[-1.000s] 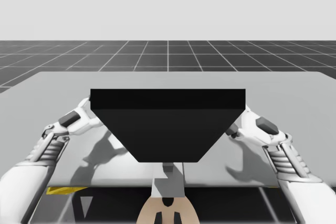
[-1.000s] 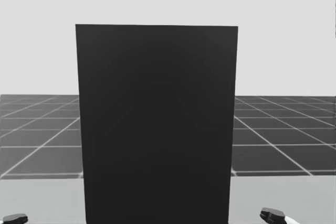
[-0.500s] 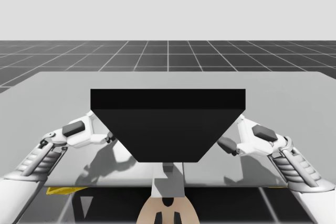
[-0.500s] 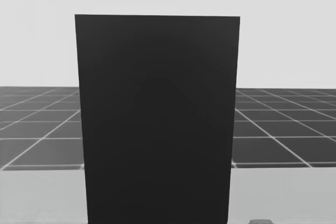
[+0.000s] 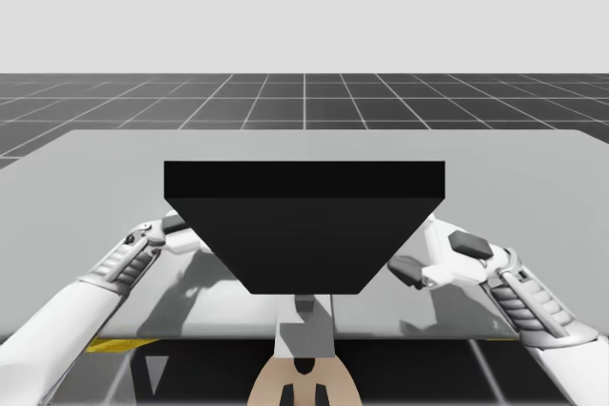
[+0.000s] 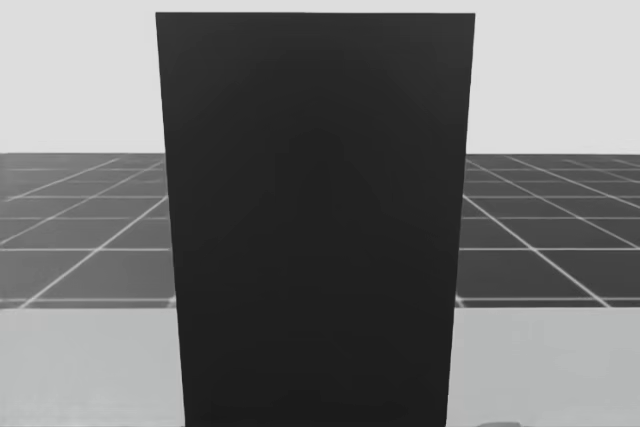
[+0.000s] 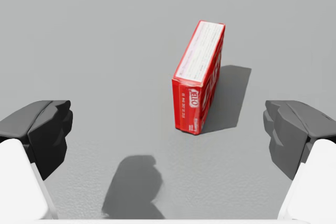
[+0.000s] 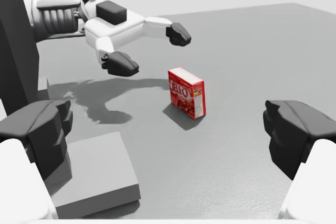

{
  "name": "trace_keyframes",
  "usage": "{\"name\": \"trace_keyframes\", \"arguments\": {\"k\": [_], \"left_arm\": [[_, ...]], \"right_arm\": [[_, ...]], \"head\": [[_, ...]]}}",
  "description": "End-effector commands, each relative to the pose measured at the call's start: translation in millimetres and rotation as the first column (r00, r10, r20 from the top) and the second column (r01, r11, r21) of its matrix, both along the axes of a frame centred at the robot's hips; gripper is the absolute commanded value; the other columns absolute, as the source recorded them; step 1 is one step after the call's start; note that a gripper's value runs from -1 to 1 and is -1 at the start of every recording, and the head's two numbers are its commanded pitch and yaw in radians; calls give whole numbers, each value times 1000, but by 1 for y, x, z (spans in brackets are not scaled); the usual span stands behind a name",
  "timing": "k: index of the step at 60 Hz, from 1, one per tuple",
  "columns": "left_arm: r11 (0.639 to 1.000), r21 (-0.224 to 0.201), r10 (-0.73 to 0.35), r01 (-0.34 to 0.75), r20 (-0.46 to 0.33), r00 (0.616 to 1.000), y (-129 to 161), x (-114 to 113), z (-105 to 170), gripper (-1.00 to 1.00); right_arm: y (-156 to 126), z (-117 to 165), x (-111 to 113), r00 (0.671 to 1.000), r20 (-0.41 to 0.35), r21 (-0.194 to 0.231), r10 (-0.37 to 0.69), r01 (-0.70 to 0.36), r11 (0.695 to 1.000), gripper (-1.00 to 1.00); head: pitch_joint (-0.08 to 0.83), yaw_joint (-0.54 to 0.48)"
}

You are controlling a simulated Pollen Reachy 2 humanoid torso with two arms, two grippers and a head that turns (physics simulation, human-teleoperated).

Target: Reach around the screen and pick up the object behind it.

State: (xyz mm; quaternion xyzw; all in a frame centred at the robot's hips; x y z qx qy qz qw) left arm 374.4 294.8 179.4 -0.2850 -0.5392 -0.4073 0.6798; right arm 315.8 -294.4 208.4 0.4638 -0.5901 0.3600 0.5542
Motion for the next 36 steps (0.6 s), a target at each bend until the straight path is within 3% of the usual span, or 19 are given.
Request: {"name": "trace_keyframes", "arguments": {"k": [1,19,36], "left_arm": [[996,33,-86,88,-64,994,-14,15,-5,-1000],[987,43,-152,157,-96,984,-39,37,-14,-1000],[977,81,-188,199,-121,975,-70,52,-30,-1000]], "right_arm": [[1,-3,-1,999,-14,-20,39,-39,999,-1000],[3,-5,-3,999,1,-37,45,-45,998,-1000],[2,-5,-4,999,9,-43,49,-49,998,-1000]], "head": [[50,1],[55,2],[59,-4]]}}
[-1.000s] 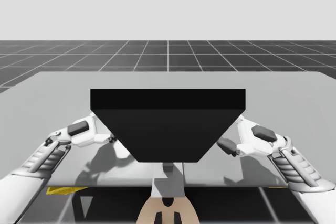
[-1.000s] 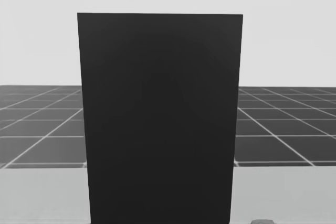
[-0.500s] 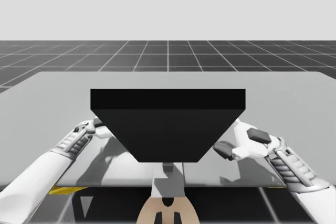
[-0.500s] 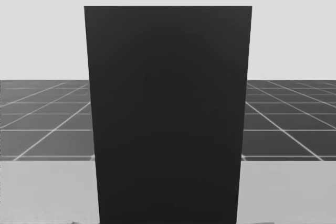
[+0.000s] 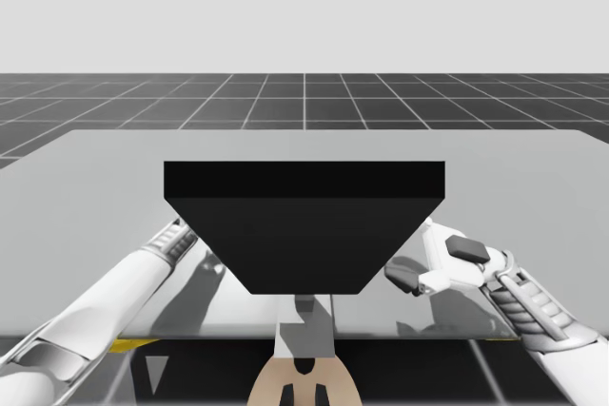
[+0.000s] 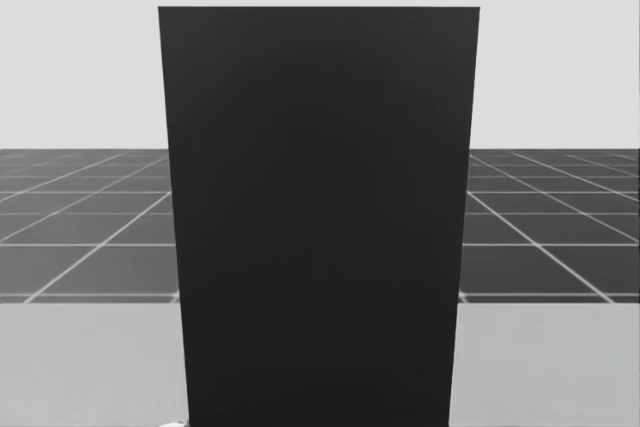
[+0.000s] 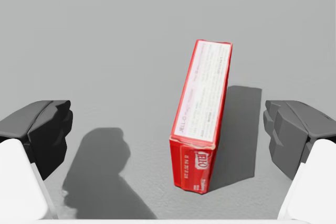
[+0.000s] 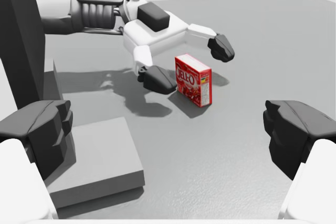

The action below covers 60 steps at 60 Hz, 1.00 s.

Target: Reach around the screen and pick up the object behind it.

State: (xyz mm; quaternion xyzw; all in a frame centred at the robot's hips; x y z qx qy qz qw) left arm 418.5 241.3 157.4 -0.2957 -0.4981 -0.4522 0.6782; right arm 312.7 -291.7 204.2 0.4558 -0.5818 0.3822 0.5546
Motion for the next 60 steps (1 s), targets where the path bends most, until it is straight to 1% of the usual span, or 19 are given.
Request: {"name": "trace_keyframes", "arguments": {"k": [1,11,12,13,14,15,16,24,32,36,39,40,43,44,46,48,50,51,60], "left_arm": [[995,26,-96,98,-82,992,-18,8,-9,-1000],[994,40,-92,97,-99,991,-22,10,-20,-1000],[995,41,-91,96,-100,991,-22,9,-21,-757],[995,47,-82,87,-95,992,-22,9,-22,-384],[995,49,-84,89,-101,991,-21,10,-22,282],[995,49,-84,89,-102,991,-21,9,-22,765],[995,50,-84,89,-103,991,-21,8,-23,993],[996,53,-68,74,-112,991,-13,5,-25,1000],[998,52,-34,40,-109,993,4,4,-25,1000],[999,36,-4,7,-100,995,18,5,-20,1000],[999,26,28,-26,-89,996,33,5,-16,1000],[999,20,51,-49,-82,995,43,4,-13,1000],[997,15,74,-73,-77,994,54,4,-10,1000],[995,16,99,-98,-66,993,64,3,-8,1000],[994,16,108,-107,-62,992,68,3,-7,1000],[990,3,143,-143,-55,988,85,1,-2,1000],[987,2,158,-158,-49,986,91,0,-1,1000],[984,-5,178,-178,-44,983,101,-1,1,1000],[965,-25,259,-260,-20,966,134,-8,10,1000]], "right_arm": [[0,-1,-1,1000,-7,-2,27,-27,1000,-1000],[-2,0,-2,1000,-2,-5,24,-24,1000,-1000],[-2,0,-2,1000,-2,-5,23,-23,1000,-1000],[-2,0,-2,1000,-2,-4,24,-24,1000,-1000],[-2,0,-2,1000,-1,-4,23,-23,1000,-1000],[-3,0,-2,1000,-1,-4,23,-23,1000,-1000],[-3,0,-2,1000,-1,-4,22,-22,1000,-1000],[-3,0,-3,1000,0,-6,18,-18,1000,-1000],[-4,0,-3,1000,2,-6,16,-16,1000,-1000],[-4,0,-2,1000,1,-7,13,-13,1000,-1000],[-4,0,-2,1000,0,-8,12,-12,1000,-1000],[-4,0,-2,1000,-1,-8,12,-12,1000,-1000],[-4,0,-2,1000,0,-9,12,-12,1000,-1000],[-4,0,-2,1000,1,-10,11,-11,1000,-1000],[-4,0,-2,1000,1,-10,11,-11,1000,-1000],[-4,0,-2,1000,1,-10,11,-11,1000,-1000],[-4,0,-2,1000,2,-11,10,-10,1000,-1000],[-4,0,-2,1000,3,-11,10,-10,1000,-1000],[-4,0,-2,1000,5,-12,6,-6,1000,-1000]], "head": [[60,-4],[65,-8],[66,-8],[66,-8],[66,-8],[66,-8],[67,-8],[68,-11],[68,-10],[69,-9],[69,-9],[69,-7],[69,-6],[69,-5],[70,-5],[69,-5],[69,-5],[68,-5],[64,-3]]}}
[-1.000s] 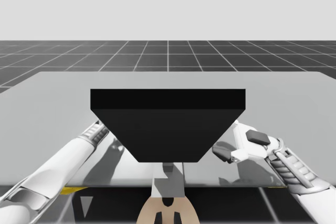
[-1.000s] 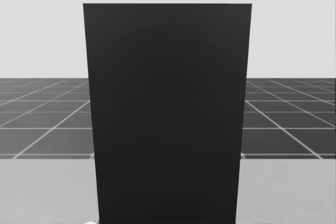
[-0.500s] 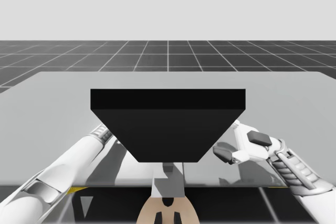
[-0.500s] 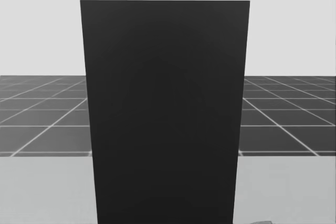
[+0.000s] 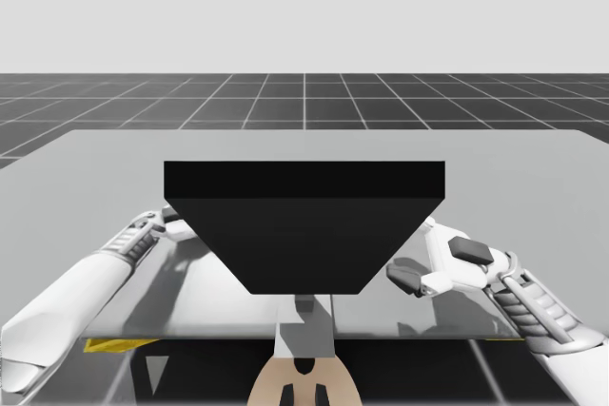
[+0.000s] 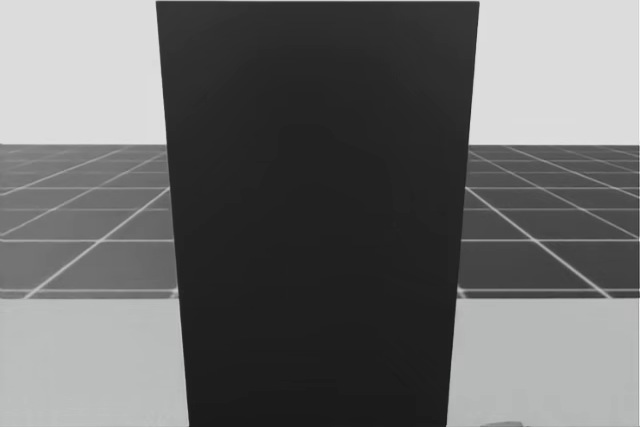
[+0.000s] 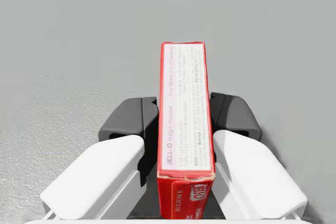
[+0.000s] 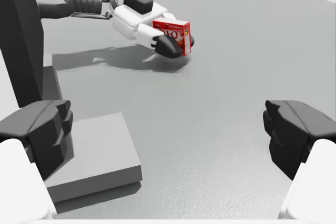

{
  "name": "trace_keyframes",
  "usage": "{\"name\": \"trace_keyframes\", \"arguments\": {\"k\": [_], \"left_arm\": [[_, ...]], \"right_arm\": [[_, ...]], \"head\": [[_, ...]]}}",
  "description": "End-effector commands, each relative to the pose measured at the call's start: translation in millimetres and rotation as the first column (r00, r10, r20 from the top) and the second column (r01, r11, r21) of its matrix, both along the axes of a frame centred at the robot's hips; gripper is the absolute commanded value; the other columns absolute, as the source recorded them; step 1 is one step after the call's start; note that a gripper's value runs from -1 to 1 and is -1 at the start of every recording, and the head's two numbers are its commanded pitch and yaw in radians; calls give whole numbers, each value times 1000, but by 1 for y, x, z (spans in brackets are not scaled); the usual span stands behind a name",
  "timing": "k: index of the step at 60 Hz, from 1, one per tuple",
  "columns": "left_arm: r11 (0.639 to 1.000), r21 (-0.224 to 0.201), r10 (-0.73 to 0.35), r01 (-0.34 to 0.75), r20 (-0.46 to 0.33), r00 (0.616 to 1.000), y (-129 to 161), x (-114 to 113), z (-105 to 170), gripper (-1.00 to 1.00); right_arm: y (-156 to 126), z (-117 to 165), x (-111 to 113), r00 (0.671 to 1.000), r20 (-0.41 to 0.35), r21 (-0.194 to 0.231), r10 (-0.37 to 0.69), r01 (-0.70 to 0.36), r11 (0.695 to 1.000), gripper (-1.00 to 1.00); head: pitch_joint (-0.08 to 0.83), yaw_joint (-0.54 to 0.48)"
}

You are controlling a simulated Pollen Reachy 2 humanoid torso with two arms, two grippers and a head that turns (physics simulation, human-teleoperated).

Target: Reach around the screen and pick up the object behind it.

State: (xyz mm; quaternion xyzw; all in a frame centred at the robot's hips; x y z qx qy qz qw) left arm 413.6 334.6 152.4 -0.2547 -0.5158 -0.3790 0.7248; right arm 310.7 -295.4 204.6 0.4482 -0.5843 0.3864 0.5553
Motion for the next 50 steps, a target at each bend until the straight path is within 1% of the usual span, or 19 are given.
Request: {"name": "trace_keyframes", "arguments": {"k": [1,3,6,8,9,12,14,18,19,21,22,28,33,38,43,45,46,48,50], "left_arm": [[997,-22,75,-74,15,997,43,-4,16,1000],[995,-22,99,-98,29,995,52,-6,19,1000],[992,-35,120,-119,42,992,62,-9,27,1000],[991,-31,131,-130,54,990,66,-9,30,1000],[990,-30,142,-140,63,988,70,-10,34,1000],[986,-46,161,-157,84,983,78,-11,46,1000],[984,-43,175,-171,101,979,82,-11,54,1000],[980,-52,197,-191,133,971,89,-12,69,1000],[978,-57,205,-199,151,967,91,-12,78,1000],[977,-62,212,-205,163,963,93,-12,83,1000],[976,-68,217,-208,179,960,94,-13,92,1000],[973,-79,231,-218,228,946,95,-14,118,1000],[973,-79,232,-218,290,929,90,-14,152,1000],[974,-79,225,-211,332,916,85,-15,176,1000],[976,-70,217,-206,377,900,75,-17,199,1000],[975,-70,221,-210,390,894,73,-18,204,1000],[976,-71,219,-208,405,888,70,-19,211,1000],[975,-73,220,-209,418,881,68,-20,216,1000],[974,-87,227,-210,441,868,66,-23,227,1000]], "right_arm": [[0,0,0,1000,-6,0,13,-13,1000,-1000],[0,0,0,1000,-6,0,13,-13,1000,-1000],[0,0,0,1000,-7,-1,12,-12,1000,-1000],[0,0,0,1000,-7,-2,12,-12,1000,-1000],[0,-1,0,1000,-7,-3,11,-11,1000,-1000],[0,-1,1,1000,-7,-5,10,-10,1000,-1000],[0,-1,1,1000,-6,-5,10,-10,1000,-1000],[0,0,1,1000,-5,-3,9,-9,1000,-1000],[-1,0,1,1000,-4,-3,9,-9,1000,-1000],[-1,0,0,1000,-4,-4,8,-8,1000,-1000],[-1,0,1,1000,-3,-4,8,-8,1000,-1000],[-1,0,1,1000,-3,-3,7,-7,1000,-1000],[-1,0,1,1000,-1,-1,6,-6,1000,-1000],[-1,1,2,1000,7,7,-3,3,1000,-1000],[-2,2,4,999,20,27,-35,34,999,-1000],[-2,2,4,999,23,30,-44,43,999,-1000],[-3,2,6,998,24,33,-62,61,998,-1000],[-3,2,7,997,27,37,-72,71,997,-1000],[-3,2,10,995,27,42,-96,95,995,-1000]], "head": [[64,-3],[63,-4],[63,-4],[62,-4],[63,-4],[62,-3],[60,-2],[59,-2],[58,-3],[58,-4],[57,-4],[59,-5],[59,-4],[59,-5],[61,-5],[62,-6],[62,-5],[62,-5],[61,-5]]}}
